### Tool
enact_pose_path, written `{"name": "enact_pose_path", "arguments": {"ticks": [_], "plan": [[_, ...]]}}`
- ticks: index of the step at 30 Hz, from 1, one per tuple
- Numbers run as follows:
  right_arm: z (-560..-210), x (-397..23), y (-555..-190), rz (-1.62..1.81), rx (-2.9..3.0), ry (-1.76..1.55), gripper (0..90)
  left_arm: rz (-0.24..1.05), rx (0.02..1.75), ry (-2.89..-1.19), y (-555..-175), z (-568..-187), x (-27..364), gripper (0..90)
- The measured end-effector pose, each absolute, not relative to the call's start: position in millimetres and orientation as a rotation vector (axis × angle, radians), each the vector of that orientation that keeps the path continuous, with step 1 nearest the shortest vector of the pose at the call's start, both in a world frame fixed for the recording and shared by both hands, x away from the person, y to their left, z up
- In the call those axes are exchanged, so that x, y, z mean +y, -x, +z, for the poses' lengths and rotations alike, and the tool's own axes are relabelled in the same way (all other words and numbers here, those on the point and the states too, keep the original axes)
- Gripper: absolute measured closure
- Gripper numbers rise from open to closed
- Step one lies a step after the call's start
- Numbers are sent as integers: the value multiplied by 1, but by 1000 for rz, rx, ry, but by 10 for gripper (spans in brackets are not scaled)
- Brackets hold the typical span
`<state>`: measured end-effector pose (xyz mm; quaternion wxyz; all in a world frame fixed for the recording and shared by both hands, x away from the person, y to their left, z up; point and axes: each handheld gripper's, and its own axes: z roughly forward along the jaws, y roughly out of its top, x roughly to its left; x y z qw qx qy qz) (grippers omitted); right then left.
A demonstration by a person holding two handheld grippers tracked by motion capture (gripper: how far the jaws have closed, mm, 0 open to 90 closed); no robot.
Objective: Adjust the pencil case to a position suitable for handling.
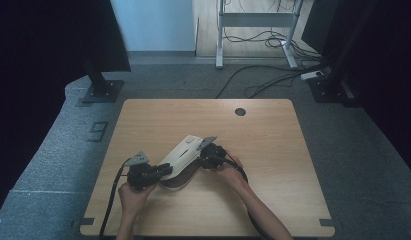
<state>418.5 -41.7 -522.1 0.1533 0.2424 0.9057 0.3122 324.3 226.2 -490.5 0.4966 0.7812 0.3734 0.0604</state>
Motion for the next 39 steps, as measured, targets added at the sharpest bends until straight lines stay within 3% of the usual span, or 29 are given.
{"name": "enact_pose_path", "arguments": {"ticks": [22,31,39], "plan": [[-521,-52,-427,943,2550,-808,500,125,889,-1897,-326,-493,226,735],[-517,-77,-421,955,2575,-832,422,100,862,-1939,-328,-501,217,587],[-512,-88,-414,1030,2568,-851,321,193,870,-1944,-326,-496,221,402]]}}
